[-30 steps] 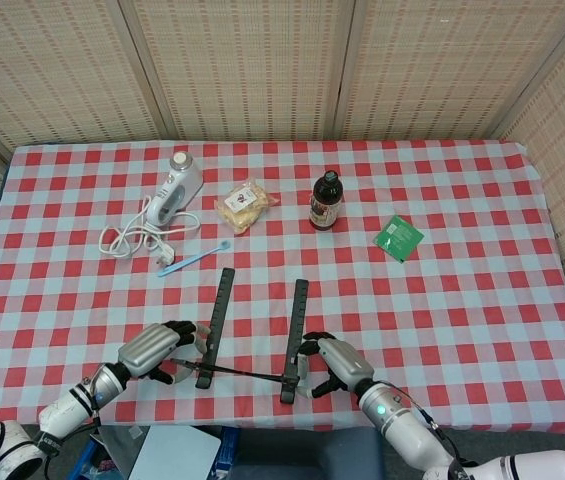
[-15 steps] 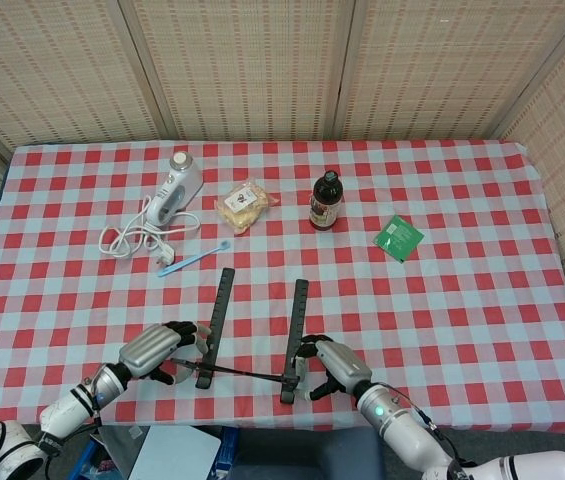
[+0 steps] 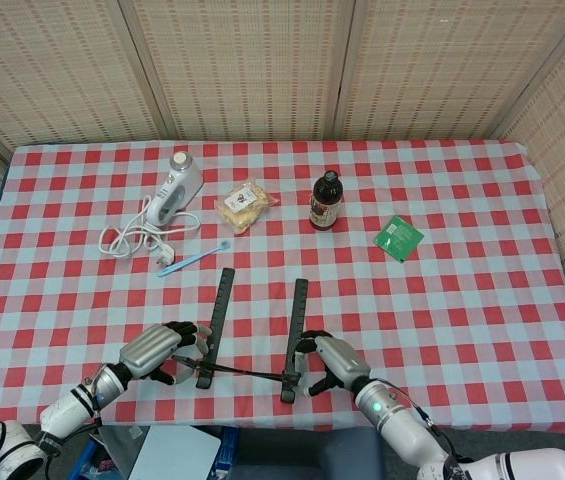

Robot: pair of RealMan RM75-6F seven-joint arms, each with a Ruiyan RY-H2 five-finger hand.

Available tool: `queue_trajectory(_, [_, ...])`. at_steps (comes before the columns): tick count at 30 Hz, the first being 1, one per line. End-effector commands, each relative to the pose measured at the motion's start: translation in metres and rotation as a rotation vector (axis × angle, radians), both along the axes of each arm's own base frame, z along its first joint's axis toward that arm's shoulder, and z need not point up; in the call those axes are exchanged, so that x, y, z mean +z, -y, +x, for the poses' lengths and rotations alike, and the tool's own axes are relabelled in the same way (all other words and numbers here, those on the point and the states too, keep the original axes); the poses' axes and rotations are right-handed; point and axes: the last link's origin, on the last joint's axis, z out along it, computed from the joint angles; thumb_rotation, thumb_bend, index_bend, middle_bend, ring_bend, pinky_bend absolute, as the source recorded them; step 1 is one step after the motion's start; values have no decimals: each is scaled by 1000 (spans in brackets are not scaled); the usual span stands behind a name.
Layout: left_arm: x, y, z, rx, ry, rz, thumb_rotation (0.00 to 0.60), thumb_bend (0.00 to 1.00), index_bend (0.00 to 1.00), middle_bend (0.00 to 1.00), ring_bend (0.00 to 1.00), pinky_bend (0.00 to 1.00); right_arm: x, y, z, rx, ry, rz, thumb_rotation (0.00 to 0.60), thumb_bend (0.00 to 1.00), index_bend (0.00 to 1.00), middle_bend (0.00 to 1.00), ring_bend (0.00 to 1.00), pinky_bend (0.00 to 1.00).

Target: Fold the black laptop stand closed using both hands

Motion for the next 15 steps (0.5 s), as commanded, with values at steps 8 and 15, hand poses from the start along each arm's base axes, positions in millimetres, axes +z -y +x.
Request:
queue_trajectory(8, [-1, 1, 0, 1, 0, -2, 600, 363, 350, 199, 178, 219, -2, 1, 4, 6, 5, 9, 600, 157, 619, 390, 119, 75])
queue_trajectory(15, [-1, 0, -1, 1, 0, -2, 600, 363, 349, 198, 178, 219, -6, 1, 6, 11, 1, 17, 600, 157, 619, 390, 120, 75])
